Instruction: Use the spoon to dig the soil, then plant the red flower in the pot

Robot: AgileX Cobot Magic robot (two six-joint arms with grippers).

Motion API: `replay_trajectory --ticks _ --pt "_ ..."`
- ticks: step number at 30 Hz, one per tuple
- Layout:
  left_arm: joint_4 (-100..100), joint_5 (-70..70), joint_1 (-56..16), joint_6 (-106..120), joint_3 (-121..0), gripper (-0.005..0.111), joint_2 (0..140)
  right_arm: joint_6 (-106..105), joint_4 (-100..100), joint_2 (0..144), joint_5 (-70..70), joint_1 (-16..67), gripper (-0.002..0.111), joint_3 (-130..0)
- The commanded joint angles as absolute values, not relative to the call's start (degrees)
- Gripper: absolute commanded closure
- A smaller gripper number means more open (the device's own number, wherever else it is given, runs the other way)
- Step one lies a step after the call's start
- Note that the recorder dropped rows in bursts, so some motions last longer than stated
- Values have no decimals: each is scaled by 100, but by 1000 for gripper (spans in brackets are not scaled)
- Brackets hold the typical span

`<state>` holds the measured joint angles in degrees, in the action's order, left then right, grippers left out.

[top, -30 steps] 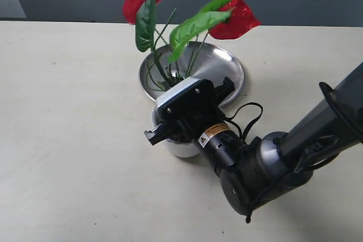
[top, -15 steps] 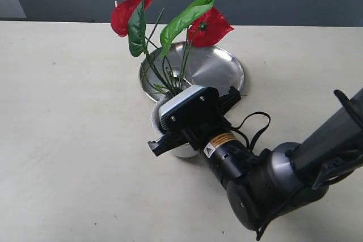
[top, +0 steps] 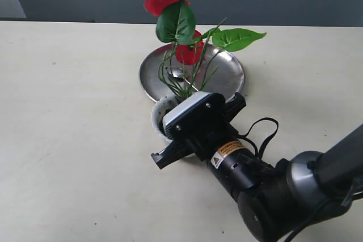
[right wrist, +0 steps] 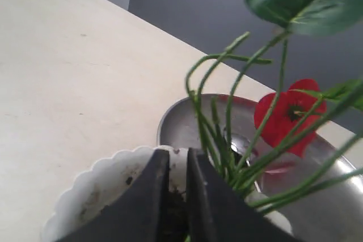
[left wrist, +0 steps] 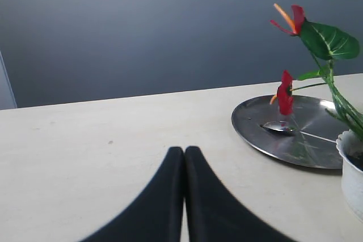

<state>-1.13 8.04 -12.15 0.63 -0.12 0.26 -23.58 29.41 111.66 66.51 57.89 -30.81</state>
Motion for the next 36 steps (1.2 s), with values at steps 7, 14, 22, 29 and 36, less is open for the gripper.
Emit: replay_trajectory --ticks 7,14,22,29,36 --pt "-89 730 -1255 63 0 106 0 -2365 3248 10971 6650 6201 95 -3037" --pt "-89 730 -1255 63 0 106 0 -2681 4413 10349 6996 6889 95 -2606" --pt "-89 730 -1255 63 0 106 0 -4238 7604 8817 6996 8503 96 -2149" --pt "-89 730 -1255 63 0 106 0 -5734 8534 7183 6996 9648 96 -2163" --pt "-89 730 -1255 63 0 106 0 -5689 8559 5745 6996 10393 96 -2469"
